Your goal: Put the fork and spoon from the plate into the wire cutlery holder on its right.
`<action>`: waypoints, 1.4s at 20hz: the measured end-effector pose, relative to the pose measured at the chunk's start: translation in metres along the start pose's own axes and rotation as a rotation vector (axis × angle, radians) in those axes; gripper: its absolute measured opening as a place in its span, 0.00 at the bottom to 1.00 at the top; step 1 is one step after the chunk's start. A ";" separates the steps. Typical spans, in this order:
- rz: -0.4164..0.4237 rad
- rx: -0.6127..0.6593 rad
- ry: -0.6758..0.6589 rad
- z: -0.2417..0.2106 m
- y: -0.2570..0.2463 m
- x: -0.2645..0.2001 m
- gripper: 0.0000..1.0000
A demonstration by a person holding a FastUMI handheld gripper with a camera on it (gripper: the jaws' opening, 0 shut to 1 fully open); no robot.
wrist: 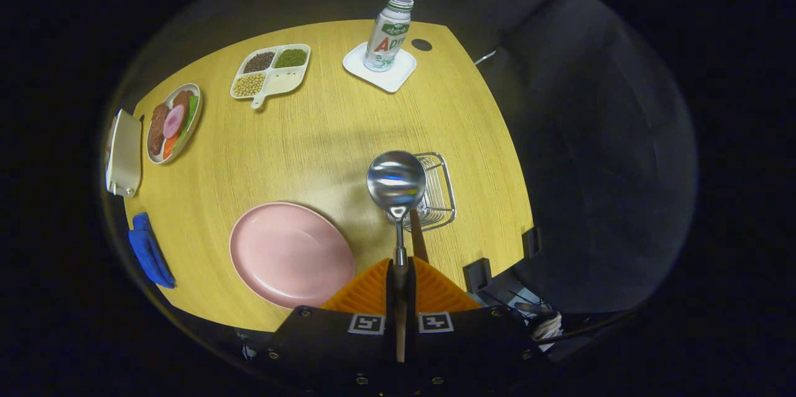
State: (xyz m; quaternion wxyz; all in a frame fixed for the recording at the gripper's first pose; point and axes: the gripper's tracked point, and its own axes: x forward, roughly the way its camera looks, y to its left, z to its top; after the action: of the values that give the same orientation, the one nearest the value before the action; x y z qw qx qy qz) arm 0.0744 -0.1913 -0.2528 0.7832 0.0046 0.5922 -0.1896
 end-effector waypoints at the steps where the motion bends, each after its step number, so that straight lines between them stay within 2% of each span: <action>1: -0.011 -0.001 0.020 -0.001 -0.006 0.003 0.06; 7: -0.060 -0.027 0.142 -0.009 -0.036 0.020 0.05; 11: -0.091 -0.129 0.245 -0.013 -0.051 0.039 0.06; 16: -0.040 -0.203 0.293 -0.004 -0.046 0.061 0.05; 25: 0.025 -0.254 0.349 0.004 -0.041 0.075 0.05; 26: 0.019 -0.259 0.357 0.003 -0.042 0.075 0.06; 28: 0.013 -0.248 0.364 0.004 -0.046 0.072 0.14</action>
State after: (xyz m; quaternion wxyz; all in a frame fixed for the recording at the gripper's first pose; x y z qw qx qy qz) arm 0.0804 -0.2556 -0.3085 0.6590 -0.0538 0.7426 -0.1064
